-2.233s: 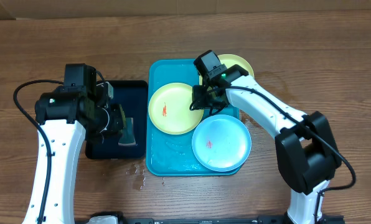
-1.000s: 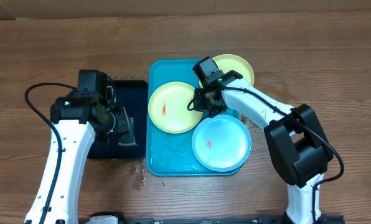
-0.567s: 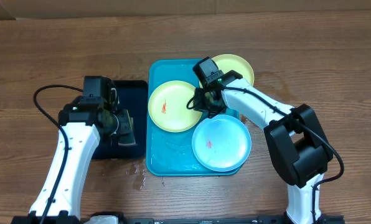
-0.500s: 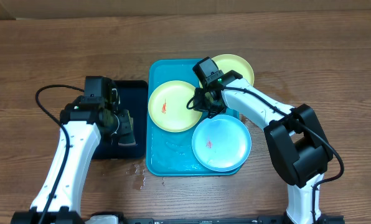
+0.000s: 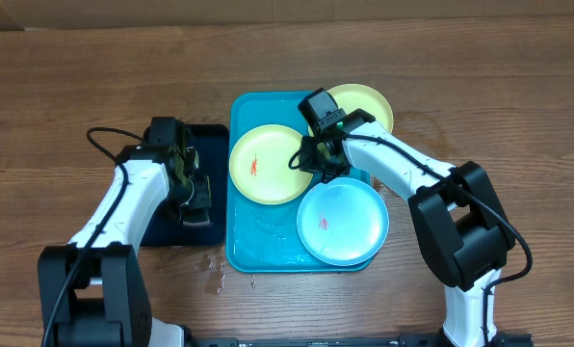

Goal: Clean dirty plates on tray and stack at the side
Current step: 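Lower the left gripper and grasp the green-and-pink sponge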

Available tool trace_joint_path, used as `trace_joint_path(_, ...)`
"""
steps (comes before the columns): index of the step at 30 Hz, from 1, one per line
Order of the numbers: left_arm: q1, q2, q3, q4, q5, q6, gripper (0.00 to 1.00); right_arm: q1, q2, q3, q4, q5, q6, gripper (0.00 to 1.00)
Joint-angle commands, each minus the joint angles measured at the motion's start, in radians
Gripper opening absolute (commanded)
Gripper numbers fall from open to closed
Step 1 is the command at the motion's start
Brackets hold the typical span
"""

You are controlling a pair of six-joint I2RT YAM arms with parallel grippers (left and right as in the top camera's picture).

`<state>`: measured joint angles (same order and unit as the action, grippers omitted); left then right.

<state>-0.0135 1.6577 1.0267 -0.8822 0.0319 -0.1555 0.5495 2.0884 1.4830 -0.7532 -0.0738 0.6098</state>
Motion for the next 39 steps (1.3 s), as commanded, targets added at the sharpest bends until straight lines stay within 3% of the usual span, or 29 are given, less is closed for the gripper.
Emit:
trace_joint_path(1, -0.006, 0.01, -0.004, 0.011, -0.014, 0.046, 0.3, -0.001, 0.001, 0.016, 0.0, 0.013, 0.011, 0.04)
trace_joint_path(6, -0.006, 0.01, -0.004, 0.037, -0.021, 0.048, 0.34, -0.001, 0.001, 0.016, 0.0, 0.013, 0.011, 0.04)
trace_joint_path(37, -0.006, 0.101, -0.039, 0.094, -0.064, -0.014, 0.3, -0.001, 0.001, 0.016, 0.0, 0.013, 0.011, 0.05)
trace_joint_path(38, -0.006, 0.109, -0.039, 0.097, -0.064, -0.024, 0.29, -0.001, 0.001, 0.016, 0.0, 0.013, 0.011, 0.05)
trace_joint_path(39, -0.006, 0.117, -0.039, 0.102, -0.064, -0.033, 0.12, -0.001, 0.001, 0.016, 0.0, 0.013, 0.011, 0.05)
